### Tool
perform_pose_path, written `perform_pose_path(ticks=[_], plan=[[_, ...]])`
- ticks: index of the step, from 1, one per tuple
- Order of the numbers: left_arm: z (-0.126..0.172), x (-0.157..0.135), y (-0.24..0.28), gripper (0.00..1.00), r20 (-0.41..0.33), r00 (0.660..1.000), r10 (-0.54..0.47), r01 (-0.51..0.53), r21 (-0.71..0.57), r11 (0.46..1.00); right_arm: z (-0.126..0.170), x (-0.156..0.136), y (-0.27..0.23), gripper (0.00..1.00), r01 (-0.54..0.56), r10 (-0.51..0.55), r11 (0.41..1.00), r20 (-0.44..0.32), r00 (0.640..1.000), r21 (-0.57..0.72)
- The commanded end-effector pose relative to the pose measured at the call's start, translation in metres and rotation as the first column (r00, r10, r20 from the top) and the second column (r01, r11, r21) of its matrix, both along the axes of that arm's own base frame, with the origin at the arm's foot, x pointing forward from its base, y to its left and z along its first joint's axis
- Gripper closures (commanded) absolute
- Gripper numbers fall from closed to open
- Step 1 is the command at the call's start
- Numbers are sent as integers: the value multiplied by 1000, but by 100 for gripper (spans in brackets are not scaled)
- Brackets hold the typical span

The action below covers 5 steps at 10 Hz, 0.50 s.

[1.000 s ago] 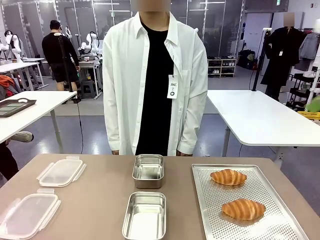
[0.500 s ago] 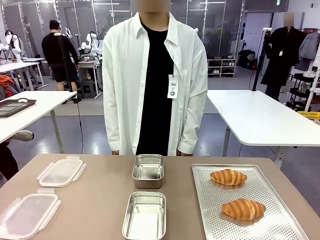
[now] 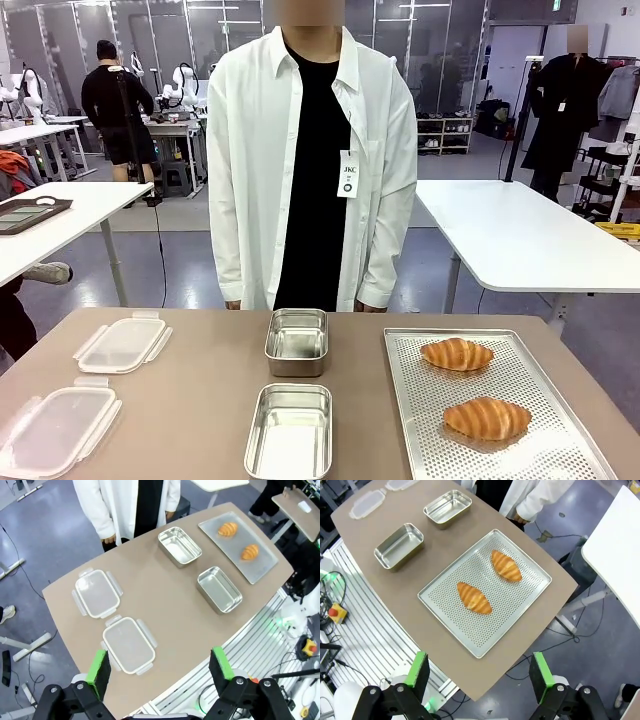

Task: Place the bread into the airtight container.
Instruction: Pick up a Butter Roll and place it into an empty Airtight Container.

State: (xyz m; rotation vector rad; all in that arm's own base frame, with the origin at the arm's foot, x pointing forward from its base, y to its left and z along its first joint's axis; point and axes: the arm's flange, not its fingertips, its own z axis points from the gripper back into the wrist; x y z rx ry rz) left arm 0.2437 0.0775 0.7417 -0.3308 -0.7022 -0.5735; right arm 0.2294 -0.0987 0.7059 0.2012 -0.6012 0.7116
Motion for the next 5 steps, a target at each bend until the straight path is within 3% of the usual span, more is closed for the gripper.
perform_pose_path(ticks=[1,3,5], plan=[[2,-2,0,0,4,1000,-9,9,12,1000,0,0,0,0,0,0,1000,0,1000,0],[2,-2,0,0,4,1000,-9,9,12,1000,7,-1,27,0,-236,255,949,73,964,-208],[2,-2,0,0,4,1000,-9,9,12,1000,-2,16,52,0,-404,426,848,-12,904,-343]])
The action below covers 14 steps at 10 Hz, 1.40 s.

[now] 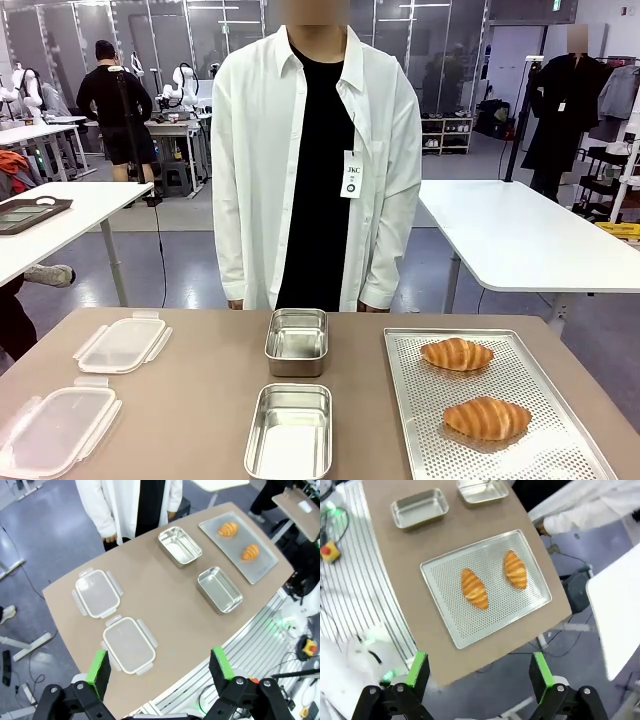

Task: Place the bread into the airtight container.
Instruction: Pick up a Butter Roll and place it into an empty Airtight Container.

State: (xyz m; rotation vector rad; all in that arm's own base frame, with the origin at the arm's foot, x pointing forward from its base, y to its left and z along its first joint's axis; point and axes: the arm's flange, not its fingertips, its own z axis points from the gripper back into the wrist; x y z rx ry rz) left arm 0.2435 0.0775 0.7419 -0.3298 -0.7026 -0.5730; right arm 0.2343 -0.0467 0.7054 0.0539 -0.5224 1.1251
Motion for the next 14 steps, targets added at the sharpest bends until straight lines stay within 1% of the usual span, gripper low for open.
perform_pose_path(ticks=[1,2,3,4,5,6,7,8,9,10,11,12,13,14], plan=[[2,-2,0,0,3,1000,-9,9,11,1000,-12,30,18,0,-154,155,978,-8,988,-138],[2,-2,0,0,3,1000,-9,9,11,1000,-32,47,33,0,-198,189,964,-66,980,-180],[2,-2,0,0,3,1000,-9,9,11,1000,-53,61,46,0,-252,236,944,-98,967,-211],[2,-2,0,0,3,1000,-9,9,11,1000,-72,76,58,0,-277,258,942,-118,959,-191],[2,-2,0,0,3,1000,-9,9,11,1000,-99,91,65,0,-268,245,939,-128,961,-216],[2,-2,0,0,3,1000,-9,9,11,1000,-133,106,71,0,-288,263,938,-145,954,-195],[2,-2,0,0,3,1000,-9,9,11,1000,-161,115,73,0,-298,275,939,-148,950,-172],[2,-2,0,0,3,1000,-9,9,11,1000,-186,121,77,0,-291,269,940,-138,953,-176],[2,-2,0,0,3,1000,-9,9,11,1000,-212,128,84,0,-247,232,958,-109,967,-147],[2,-2,0,0,3,1000,-9,9,11,1000,-241,134,89,0,-246,227,954,-124,966,-173],[2,-2,0,0,3,1000,-9,9,11,1000,-256,139,89,0,-233,213,947,-113,971,-221],[2,-2,0,0,3,1000,-9,9,11,1000,-268,142,91,0,-253,230,941,-122,965,-226],[2,-2,0,0,3,1000,-9,9,11,1000,-281,146,94,0,-251,229,936,-115,967,-246],[2,-2,0,0,3,1000,-9,9,11,1000,-296,153,98,0,-252,225,934,-134,965,-252]])
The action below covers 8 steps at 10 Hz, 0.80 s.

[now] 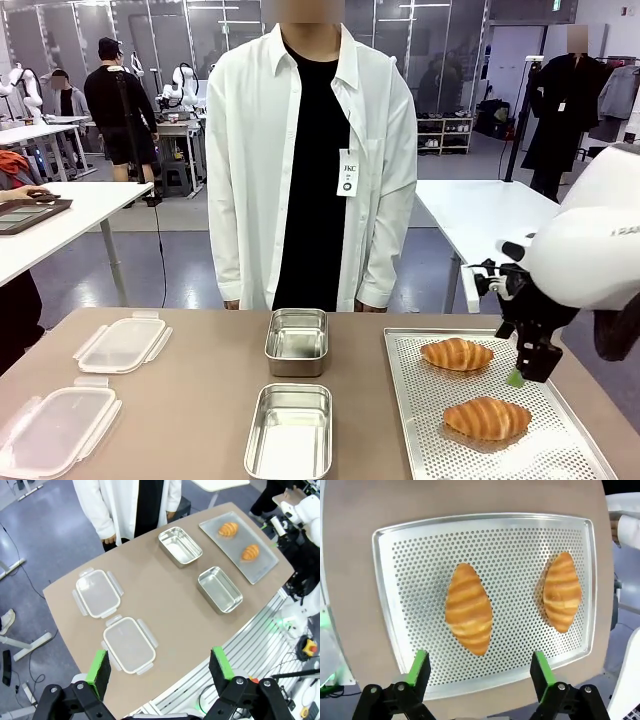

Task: Place the bread into the airtight container.
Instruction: Pick up a Butter Roll and place it into an empty Airtight Container.

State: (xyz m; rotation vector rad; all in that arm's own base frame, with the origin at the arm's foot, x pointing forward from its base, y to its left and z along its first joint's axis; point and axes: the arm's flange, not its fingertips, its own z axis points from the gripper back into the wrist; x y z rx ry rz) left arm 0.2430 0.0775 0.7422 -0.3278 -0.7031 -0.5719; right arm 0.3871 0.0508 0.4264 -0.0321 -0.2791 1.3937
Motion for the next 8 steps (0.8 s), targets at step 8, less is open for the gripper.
perform_pose_path(ticks=[8], plan=[[1,-1,0,0,2,1000,-11,11,10,1000,-90,27,2,7,-38,31,991,-57,998,-126]])
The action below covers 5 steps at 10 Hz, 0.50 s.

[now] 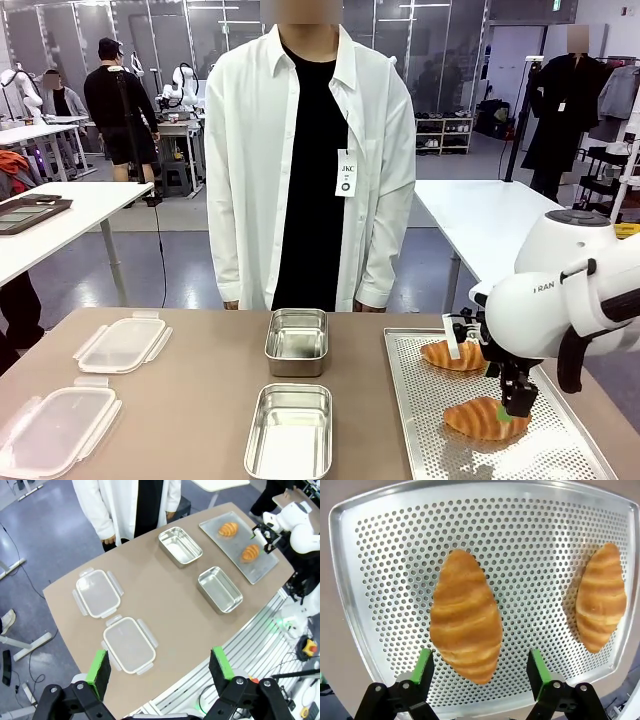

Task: Place the bread into the airtight container.
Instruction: Pick up a Butter Roll and place it into an empty Airtight Container.

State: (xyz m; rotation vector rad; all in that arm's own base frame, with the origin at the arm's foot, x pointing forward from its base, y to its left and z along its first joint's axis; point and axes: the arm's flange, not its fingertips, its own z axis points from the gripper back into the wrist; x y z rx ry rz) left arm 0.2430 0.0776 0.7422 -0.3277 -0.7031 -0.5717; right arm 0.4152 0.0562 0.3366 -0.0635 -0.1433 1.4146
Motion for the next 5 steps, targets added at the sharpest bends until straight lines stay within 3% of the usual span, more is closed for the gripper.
perform_pose_path(ticks=[1,5], plan=[[1,-1,0,0,2,1000,-11,11,10,1000,-2,0,-4,7,-41,41,999,-1,999,-11],[1,-1,0,0,2,1000,-11,11,10,1000,-23,5,-4,7,-37,37,999,-37,999,-5]])
